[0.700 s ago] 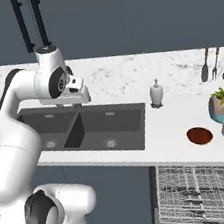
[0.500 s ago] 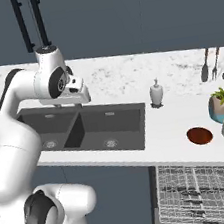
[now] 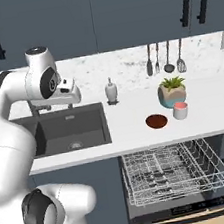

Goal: Pick up the cup and bowl from the counter, place them in the dishwasher, and close the dishwasher door.

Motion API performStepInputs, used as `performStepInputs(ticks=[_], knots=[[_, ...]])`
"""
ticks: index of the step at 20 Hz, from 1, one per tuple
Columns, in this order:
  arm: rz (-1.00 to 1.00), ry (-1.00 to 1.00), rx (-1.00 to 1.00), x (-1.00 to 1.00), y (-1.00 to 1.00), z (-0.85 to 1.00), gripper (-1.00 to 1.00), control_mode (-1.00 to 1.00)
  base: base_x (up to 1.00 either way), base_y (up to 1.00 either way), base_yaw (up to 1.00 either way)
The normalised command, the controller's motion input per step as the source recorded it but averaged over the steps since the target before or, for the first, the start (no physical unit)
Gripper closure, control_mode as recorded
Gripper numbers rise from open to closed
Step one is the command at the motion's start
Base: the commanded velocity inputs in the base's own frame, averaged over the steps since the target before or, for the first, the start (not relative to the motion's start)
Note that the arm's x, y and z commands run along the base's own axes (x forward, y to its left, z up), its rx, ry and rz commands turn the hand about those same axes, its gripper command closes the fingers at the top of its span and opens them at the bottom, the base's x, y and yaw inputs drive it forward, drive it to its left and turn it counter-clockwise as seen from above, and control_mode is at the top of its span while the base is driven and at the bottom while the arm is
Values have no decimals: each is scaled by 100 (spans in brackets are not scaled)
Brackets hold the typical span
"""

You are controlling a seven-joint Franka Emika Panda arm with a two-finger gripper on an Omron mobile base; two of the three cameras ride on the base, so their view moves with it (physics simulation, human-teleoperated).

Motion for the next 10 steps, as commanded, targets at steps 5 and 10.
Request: performStepInputs(ticks=[5,10], knots=[[0,0,0,0,0,0,-100,100,0,21,-66],[0,0,0,0,0,0,-100,100,0,50,-57]])
